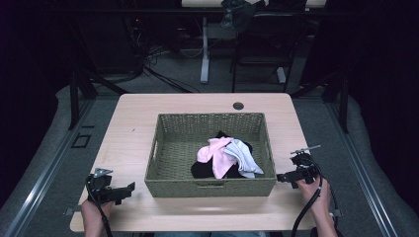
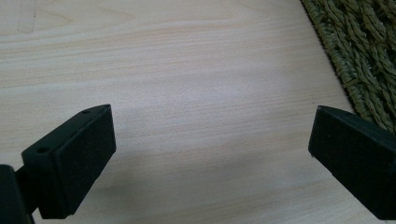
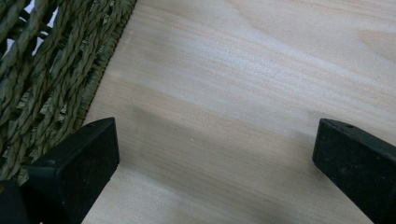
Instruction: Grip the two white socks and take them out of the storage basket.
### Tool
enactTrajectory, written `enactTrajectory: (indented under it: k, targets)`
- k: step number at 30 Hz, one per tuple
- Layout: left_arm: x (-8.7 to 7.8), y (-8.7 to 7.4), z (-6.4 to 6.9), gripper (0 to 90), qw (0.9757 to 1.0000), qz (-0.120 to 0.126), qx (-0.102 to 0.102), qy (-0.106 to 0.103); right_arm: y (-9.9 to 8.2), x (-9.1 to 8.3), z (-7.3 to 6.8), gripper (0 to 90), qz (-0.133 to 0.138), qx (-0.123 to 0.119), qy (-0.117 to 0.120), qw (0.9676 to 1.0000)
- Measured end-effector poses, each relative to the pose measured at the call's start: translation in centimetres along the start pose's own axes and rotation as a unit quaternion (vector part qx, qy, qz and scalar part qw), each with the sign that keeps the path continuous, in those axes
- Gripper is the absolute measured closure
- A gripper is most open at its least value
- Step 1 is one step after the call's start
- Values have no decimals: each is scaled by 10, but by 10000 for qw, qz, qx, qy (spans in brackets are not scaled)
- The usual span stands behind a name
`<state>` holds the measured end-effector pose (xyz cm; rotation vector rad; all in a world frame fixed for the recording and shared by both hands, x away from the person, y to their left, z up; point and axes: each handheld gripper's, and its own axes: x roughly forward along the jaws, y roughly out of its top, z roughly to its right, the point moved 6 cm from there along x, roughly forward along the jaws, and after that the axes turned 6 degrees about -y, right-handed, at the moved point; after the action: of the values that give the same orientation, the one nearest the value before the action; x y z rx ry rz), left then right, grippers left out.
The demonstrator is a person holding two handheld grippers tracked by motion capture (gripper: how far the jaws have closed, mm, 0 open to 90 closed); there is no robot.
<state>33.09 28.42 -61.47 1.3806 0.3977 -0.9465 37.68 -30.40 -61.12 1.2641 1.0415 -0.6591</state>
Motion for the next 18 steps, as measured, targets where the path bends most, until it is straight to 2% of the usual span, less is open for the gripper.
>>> enactTrajectory:
  k: [12, 15, 18]
  targets:
    - [0, 0, -2, 9, 10000, 6, -49, 3, 0, 1, 0, 4, -36, -10, 23, 10000]
    - [0, -1, -3, 9, 10000, 2, -57, 18, 2, 2, -1, 4, 43, 52, 40, 10000]
    - [0, -1, -3, 9, 10000, 5, -71, 36, 3, 3, 0, 4, -27, -7, 36, 10000]
